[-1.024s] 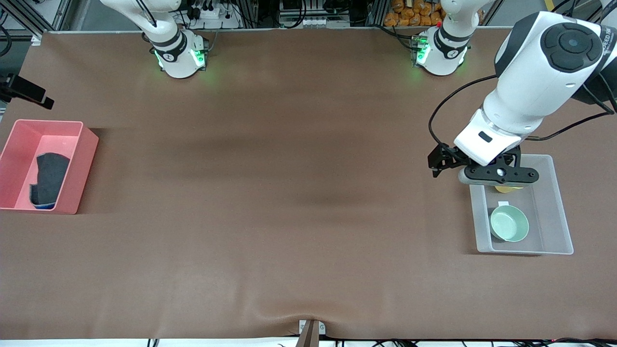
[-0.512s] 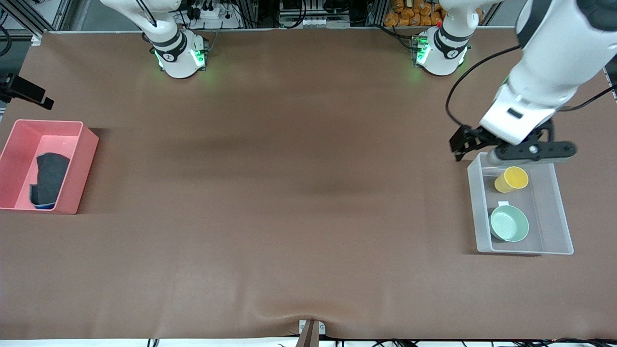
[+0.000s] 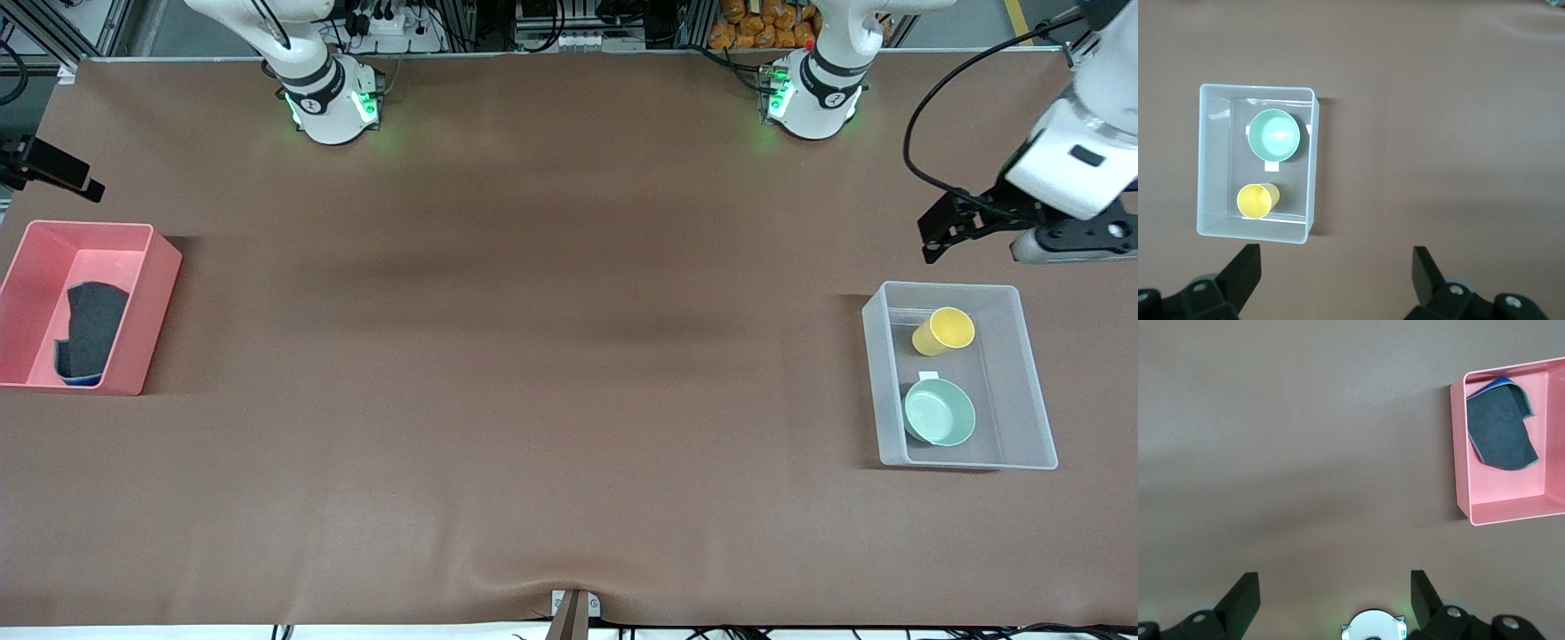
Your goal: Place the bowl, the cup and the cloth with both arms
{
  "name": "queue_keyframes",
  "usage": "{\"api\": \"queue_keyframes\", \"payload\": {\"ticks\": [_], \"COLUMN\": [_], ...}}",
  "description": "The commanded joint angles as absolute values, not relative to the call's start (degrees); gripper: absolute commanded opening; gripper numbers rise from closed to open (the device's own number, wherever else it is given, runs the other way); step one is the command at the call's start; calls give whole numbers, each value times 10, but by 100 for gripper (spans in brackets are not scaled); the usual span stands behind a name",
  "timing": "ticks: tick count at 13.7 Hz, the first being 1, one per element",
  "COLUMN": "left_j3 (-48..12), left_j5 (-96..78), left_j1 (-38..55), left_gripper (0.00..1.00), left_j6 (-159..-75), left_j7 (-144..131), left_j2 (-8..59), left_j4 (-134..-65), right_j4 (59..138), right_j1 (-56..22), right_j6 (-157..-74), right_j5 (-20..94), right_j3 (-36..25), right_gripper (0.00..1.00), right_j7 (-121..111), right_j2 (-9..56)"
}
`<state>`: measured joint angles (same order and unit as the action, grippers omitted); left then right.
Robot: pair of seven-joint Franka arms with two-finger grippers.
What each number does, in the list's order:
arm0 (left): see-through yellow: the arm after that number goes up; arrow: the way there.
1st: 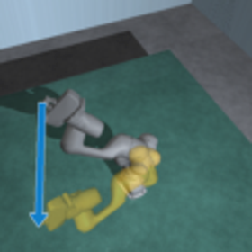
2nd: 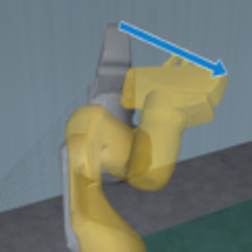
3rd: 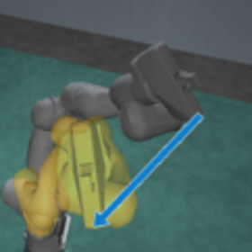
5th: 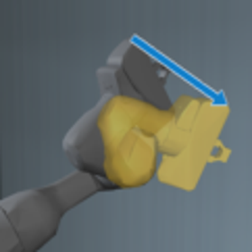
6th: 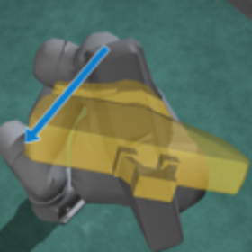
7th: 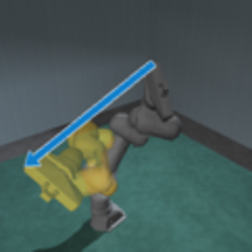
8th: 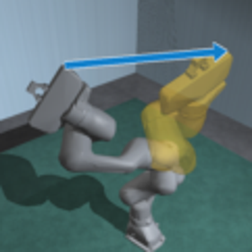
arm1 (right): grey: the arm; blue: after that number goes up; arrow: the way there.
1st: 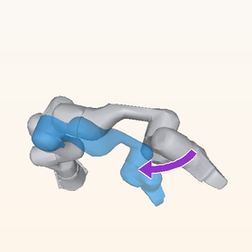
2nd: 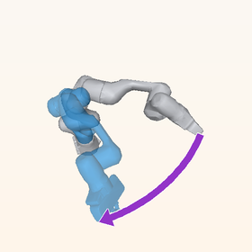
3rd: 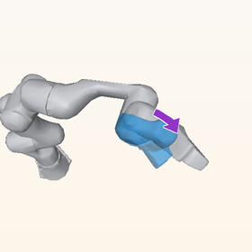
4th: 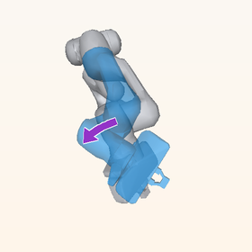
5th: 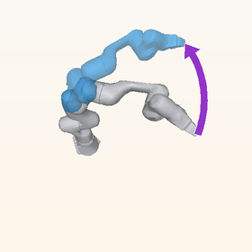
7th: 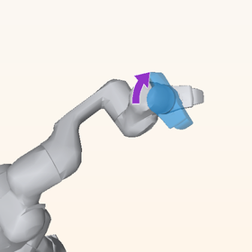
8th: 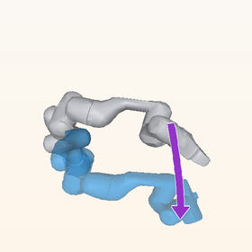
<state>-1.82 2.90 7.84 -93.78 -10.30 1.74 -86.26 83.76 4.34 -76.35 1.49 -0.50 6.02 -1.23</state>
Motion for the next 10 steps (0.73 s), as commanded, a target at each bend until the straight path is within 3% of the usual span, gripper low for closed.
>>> {"api": "queue_keyframes", "payload": {"ticks": [1,10], "left_j3": [18,80], "left_j5": [11,7], "left_j1": [99,140], "left_gripper": [100,100], "left_j6": [-941,-955], "left_j7": [-81,-52], "left_j2": [5,-37], "left_j4": [-871,-928], "right_j4": [838,838], "right_j1": [33,33], "right_j6": [-764,-764], "right_j5": [18,19], "right_j3": [-9,-8], "right_gripper": [100,100], "right_j7": [70,70], "right_j2": [-18,-19]}}
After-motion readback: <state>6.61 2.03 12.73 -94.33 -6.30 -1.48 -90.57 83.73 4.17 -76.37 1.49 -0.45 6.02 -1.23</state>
